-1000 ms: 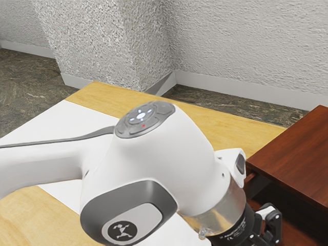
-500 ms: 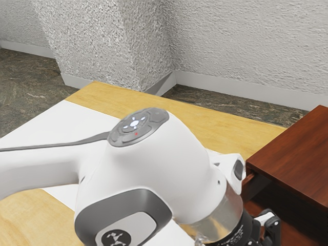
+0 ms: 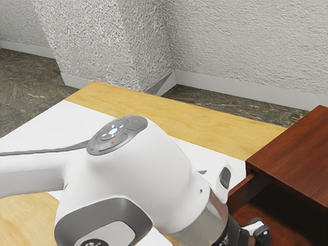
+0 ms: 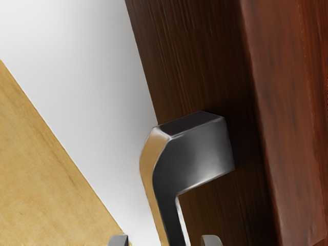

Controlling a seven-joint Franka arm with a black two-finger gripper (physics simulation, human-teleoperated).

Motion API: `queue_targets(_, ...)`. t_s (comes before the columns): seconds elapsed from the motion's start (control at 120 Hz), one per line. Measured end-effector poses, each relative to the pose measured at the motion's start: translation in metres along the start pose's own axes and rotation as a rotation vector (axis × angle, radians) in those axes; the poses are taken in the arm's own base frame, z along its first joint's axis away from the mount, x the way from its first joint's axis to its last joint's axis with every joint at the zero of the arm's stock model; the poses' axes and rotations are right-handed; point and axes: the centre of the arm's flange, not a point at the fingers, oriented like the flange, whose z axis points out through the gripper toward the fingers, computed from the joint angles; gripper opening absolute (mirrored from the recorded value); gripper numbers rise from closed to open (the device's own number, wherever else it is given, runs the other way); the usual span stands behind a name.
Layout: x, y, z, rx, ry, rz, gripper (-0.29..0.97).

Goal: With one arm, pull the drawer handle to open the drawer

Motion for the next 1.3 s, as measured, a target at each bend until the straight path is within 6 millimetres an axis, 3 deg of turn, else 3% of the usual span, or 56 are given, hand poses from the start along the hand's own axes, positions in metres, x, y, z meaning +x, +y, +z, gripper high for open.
queue_targets(0.425, 0.001, -0.013, -0.002, -0.012, -0.017, -0.001, 0.20)
queue_targets(1.3, -0.002, -0.033, -0.009, -0.011, -0.054, -0.143, 0.22)
